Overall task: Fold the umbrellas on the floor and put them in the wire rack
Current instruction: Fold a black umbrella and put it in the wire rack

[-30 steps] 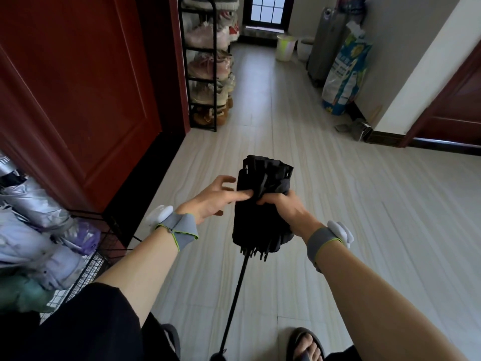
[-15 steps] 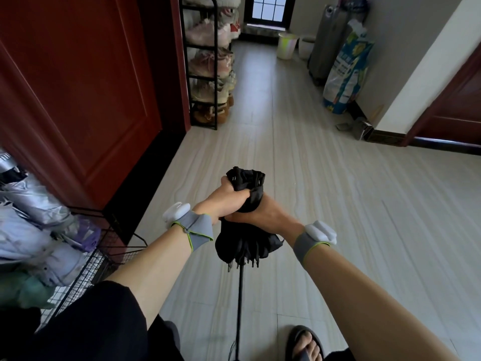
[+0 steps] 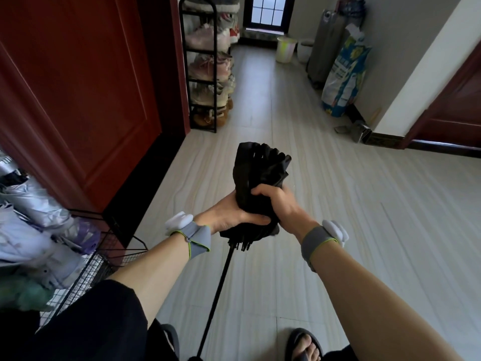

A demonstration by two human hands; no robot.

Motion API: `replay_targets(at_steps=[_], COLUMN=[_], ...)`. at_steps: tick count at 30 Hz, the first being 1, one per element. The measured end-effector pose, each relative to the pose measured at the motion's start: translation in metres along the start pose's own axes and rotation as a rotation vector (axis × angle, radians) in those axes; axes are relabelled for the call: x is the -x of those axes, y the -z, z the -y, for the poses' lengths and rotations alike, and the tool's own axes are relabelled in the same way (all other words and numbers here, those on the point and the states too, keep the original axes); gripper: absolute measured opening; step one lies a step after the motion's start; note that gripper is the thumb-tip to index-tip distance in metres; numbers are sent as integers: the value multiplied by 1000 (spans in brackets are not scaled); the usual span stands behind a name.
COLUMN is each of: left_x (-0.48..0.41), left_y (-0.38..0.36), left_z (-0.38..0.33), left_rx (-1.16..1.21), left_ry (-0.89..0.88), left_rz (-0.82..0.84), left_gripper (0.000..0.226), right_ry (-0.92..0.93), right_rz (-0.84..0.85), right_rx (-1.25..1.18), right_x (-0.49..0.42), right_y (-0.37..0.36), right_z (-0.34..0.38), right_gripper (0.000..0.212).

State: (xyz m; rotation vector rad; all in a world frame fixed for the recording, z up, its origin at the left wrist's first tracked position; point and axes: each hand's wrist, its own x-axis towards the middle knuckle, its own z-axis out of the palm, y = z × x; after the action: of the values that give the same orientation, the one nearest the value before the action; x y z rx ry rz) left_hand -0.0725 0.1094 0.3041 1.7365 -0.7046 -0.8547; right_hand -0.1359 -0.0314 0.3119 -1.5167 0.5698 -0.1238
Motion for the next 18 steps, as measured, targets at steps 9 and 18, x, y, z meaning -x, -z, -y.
replay_targets(at_steps=[9,18], left_x=[-15,-27], left_y=[11,14], left_z=[12,19], left_rx=[-58,-276], left_ry=[111,207], left_rz=[-349,-491], left_gripper=[38,61], right_ry=[69,140], right_rz=[-134,-147], right_rx=[540,395], right_x=[1,4], right_y=[28,26], right_z=[11,21], right_gripper=[57,26])
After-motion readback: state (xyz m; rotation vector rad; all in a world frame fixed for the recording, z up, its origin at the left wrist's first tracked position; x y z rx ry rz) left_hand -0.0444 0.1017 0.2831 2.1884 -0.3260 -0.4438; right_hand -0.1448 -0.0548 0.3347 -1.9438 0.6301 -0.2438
